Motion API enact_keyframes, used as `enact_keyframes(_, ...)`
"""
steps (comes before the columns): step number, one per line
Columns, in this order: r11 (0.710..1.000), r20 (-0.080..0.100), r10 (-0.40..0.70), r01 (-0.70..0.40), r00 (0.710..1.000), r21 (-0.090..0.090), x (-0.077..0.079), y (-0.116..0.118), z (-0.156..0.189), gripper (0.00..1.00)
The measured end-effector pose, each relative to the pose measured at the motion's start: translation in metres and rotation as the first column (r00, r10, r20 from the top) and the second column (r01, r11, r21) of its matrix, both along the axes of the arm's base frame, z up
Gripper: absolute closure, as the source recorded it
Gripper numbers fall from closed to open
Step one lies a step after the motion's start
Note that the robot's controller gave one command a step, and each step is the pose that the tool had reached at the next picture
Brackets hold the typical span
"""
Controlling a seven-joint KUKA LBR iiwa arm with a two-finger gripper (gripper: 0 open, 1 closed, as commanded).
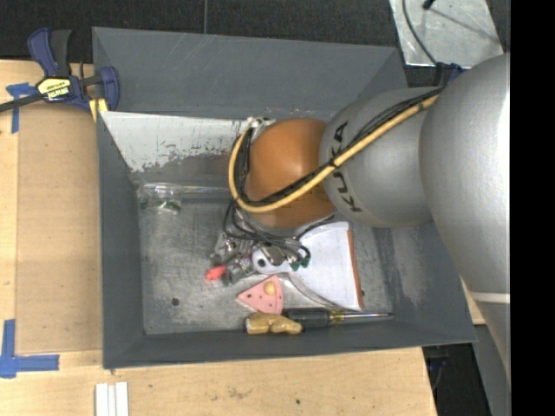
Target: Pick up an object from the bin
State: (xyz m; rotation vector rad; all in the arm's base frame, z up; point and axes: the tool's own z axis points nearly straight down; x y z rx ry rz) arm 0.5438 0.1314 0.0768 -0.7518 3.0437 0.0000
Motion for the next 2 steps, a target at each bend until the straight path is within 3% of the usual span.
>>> enact_keyframes(1,1.0,-0.011,-0.017,0.017,1.0,-0.003,-0.001,0.012,0.041,1.0)
enact_keyframes(2,0.991,-0.003,0.131,-0.131,0.991,-0.001,0.009,-0.04,0.147,1.0)
